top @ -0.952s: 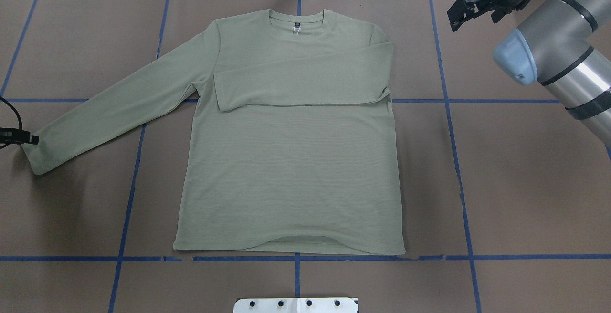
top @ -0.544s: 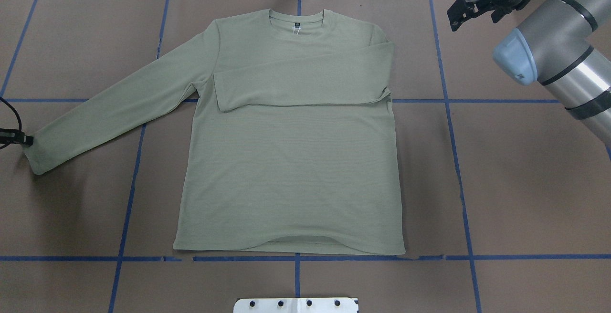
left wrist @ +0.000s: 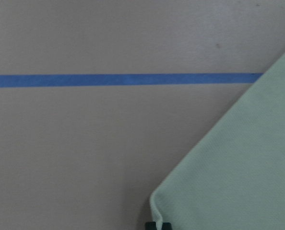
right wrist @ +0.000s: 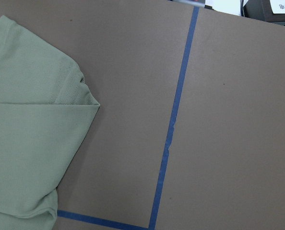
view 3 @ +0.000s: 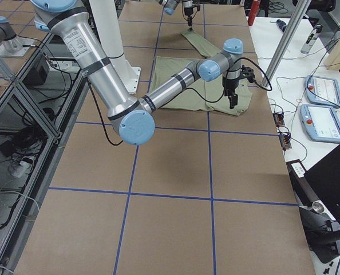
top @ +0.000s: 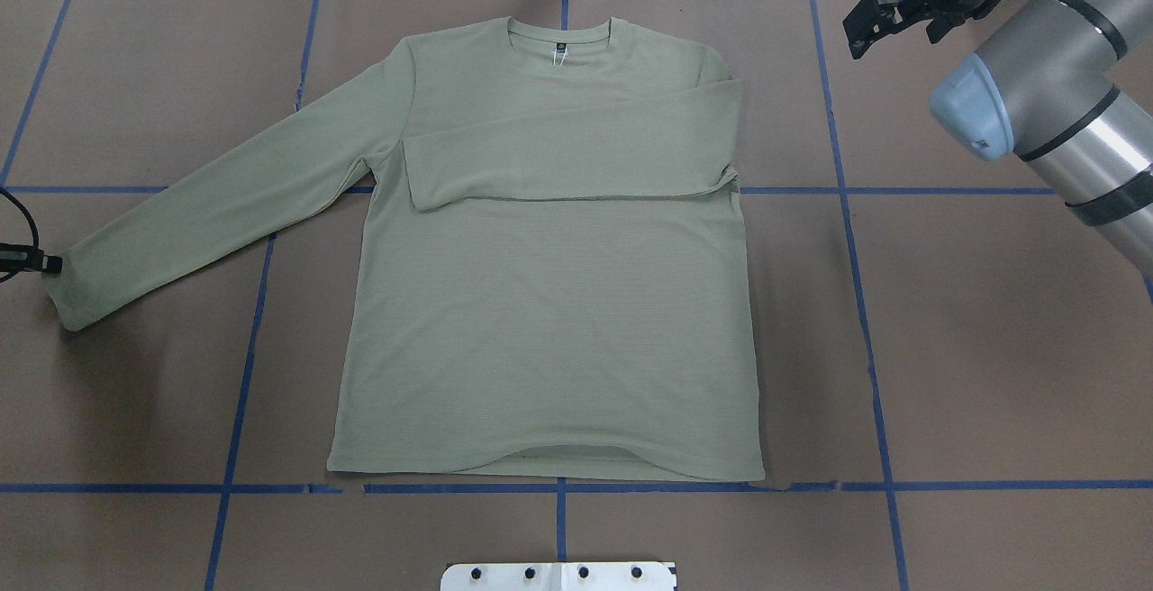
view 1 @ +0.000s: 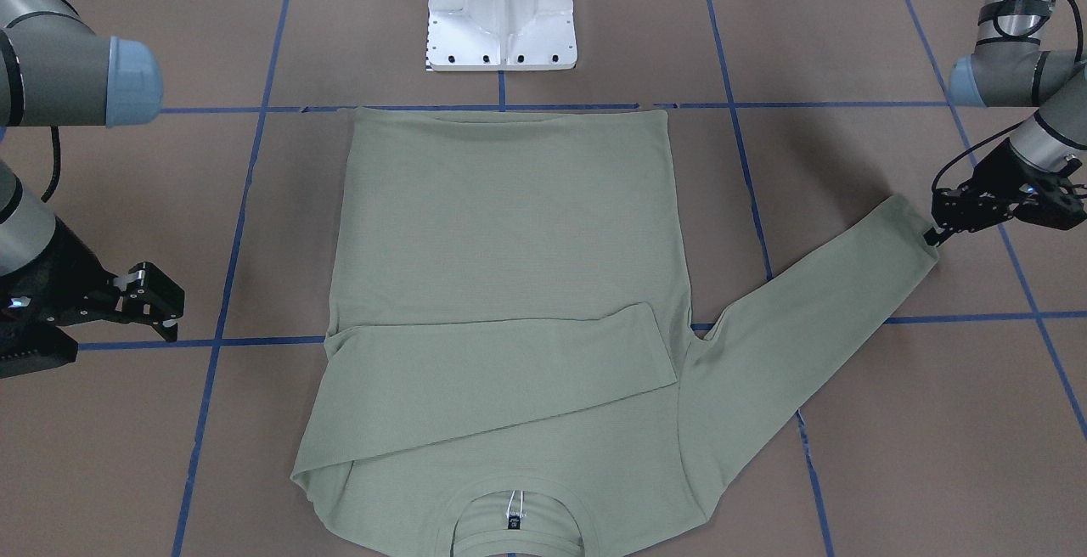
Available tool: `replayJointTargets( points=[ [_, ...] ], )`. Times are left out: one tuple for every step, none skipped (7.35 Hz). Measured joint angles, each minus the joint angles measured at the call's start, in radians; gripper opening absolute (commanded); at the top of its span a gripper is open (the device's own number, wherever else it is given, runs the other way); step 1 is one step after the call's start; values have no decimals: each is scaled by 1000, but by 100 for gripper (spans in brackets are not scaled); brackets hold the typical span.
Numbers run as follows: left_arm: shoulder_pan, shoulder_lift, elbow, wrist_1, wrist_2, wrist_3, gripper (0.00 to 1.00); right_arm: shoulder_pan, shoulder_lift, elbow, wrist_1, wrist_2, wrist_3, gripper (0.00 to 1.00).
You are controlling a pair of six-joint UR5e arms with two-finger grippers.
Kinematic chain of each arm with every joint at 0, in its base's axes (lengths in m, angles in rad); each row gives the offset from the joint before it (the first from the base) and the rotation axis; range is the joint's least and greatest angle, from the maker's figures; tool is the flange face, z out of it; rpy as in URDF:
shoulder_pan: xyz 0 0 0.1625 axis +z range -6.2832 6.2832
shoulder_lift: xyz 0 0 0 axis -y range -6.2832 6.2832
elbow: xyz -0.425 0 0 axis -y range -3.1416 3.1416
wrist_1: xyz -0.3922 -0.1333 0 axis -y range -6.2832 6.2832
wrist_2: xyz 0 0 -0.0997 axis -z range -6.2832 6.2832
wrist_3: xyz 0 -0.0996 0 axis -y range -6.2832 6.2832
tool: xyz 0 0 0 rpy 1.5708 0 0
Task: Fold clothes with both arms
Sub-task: 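Carry the sleeve with the left gripper across the shirt body toward the collar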
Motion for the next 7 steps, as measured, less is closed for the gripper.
replayJointTargets(
  points=[
    [-1,-28,-39,50,-25,-1,0,0,-1,0,0,0,0,100],
    [-1,-72,-90,150,-36,-2,0,0,-1,0,0,-1,0,100],
    [-1,-130,-150,286,-37,-4,0,0,-1,0,1,-1,1,100],
    [-1,-212,-208,455,-35,-7,0,0,-1,0,1,-2,1,100],
    [1,-316,-245,630,-25,-10,0,0,-1,0,1,-2,1,100],
    [16,-428,-258,789,-6,-19,0,0,0,0,1,-2,1,100],
    [46,-547,-254,919,16,-57,0,0,0,0,1,-2,2,100]
  ],
)
